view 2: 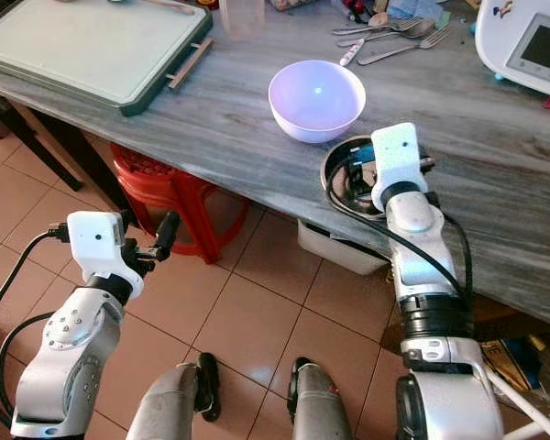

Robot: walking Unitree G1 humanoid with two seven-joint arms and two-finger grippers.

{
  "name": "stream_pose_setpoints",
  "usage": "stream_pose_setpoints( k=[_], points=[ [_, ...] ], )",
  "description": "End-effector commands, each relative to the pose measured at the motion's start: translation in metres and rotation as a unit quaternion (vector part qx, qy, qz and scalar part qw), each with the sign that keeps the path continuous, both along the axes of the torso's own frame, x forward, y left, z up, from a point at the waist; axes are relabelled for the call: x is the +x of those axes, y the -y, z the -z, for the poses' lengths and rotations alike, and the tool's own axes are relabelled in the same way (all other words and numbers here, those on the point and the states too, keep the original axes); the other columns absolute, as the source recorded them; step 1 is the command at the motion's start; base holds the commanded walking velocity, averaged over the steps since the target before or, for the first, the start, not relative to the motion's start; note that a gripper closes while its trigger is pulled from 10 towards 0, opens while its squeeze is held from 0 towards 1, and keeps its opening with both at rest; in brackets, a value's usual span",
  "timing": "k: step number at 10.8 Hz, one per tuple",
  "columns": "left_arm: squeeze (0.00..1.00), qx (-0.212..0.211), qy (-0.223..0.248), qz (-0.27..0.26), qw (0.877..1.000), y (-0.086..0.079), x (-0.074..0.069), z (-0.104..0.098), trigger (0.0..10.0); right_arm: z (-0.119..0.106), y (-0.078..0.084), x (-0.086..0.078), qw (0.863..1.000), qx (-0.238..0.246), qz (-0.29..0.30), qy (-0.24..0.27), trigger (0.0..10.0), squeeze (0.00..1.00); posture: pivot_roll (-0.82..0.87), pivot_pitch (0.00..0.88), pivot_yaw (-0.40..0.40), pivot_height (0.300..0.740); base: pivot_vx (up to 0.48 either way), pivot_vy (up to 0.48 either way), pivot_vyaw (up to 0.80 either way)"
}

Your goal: Setting the table

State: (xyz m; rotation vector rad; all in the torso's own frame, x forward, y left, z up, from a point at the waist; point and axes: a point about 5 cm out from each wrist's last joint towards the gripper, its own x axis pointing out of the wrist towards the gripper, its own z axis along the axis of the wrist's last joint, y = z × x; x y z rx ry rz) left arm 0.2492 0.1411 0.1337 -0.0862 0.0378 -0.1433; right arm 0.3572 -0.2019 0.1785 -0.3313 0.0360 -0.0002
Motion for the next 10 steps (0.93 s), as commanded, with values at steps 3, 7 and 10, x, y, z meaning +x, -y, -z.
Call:
stream_pose_setpoints(
  k=[3,7,10],
  points=[
    [0.0,0.003,-0.008,-0.001,1.0,0.001,-0.003,0.002,10.0,0.003,-0.011,0.004,1.0,0.011,-0.025,-0.008,10.0,0.0,0.01,0.272,0.021,0.74,0.0,0.0,0.0],
    [0.0,0.002,-0.007,-0.005,1.0,0.001,-0.003,0.002,10.0,-0.004,-0.013,0.006,0.999,0.016,-0.028,0.014,10.0,0.0,0.01,0.267,0.016,0.74,0.0,0.0,0.0],
    [0.0,0.003,0.005,-0.006,1.0,-0.001,0.001,0.0,10.0,-0.021,0.002,-0.011,0.997,0.035,-0.001,0.072,10.0,0.0,0.0,0.239,0.014,0.74,0.0,0.0,0.0]
  ],
)
